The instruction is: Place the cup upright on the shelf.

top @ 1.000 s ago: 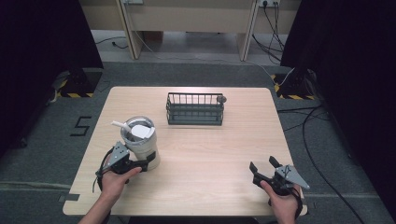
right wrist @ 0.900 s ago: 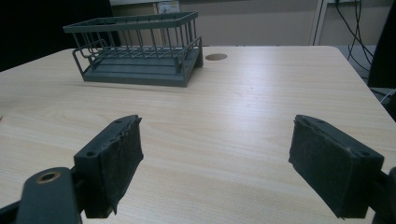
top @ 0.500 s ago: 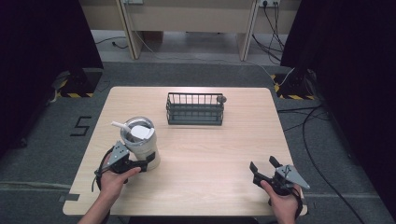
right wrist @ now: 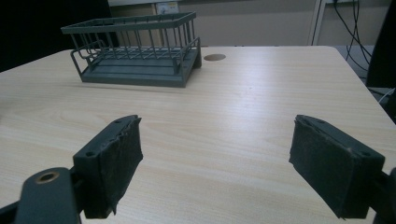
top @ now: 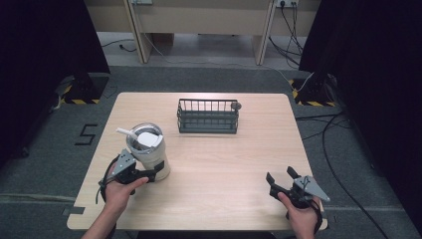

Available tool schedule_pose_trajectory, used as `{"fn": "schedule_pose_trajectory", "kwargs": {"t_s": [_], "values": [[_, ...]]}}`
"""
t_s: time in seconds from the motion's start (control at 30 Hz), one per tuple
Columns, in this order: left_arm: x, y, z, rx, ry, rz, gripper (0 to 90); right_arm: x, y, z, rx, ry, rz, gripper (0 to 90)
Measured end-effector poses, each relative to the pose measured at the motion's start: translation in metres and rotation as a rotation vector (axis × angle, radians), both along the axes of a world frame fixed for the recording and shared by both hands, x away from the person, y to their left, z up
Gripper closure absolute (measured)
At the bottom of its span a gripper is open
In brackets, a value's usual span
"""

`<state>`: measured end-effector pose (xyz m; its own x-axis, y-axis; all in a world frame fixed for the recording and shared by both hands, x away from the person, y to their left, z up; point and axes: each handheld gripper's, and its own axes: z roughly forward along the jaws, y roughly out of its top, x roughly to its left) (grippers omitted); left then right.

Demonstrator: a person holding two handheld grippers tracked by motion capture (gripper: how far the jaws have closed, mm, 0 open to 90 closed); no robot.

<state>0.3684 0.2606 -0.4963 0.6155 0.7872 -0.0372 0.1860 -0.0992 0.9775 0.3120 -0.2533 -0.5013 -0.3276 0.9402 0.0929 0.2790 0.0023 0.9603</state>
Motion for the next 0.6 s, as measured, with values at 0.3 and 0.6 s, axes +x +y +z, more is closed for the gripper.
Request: {"fn": "schedule_pose_trajectory", "kwargs": {"t_s": [0.3, 0.6], "values": [[0.0, 0.0, 0.007, -0.002, -0.009, -0.006, 10.8, 0.001, 0.0, 0.0, -0.002, -0.002, -0.001, 17.1], [0.007, -0.002, 0.015, -0.006, -0.018, -0.001, 10.8, 0.0, -0.001, 0.0, -0.001, -0.001, -0.002, 17.1]]}}
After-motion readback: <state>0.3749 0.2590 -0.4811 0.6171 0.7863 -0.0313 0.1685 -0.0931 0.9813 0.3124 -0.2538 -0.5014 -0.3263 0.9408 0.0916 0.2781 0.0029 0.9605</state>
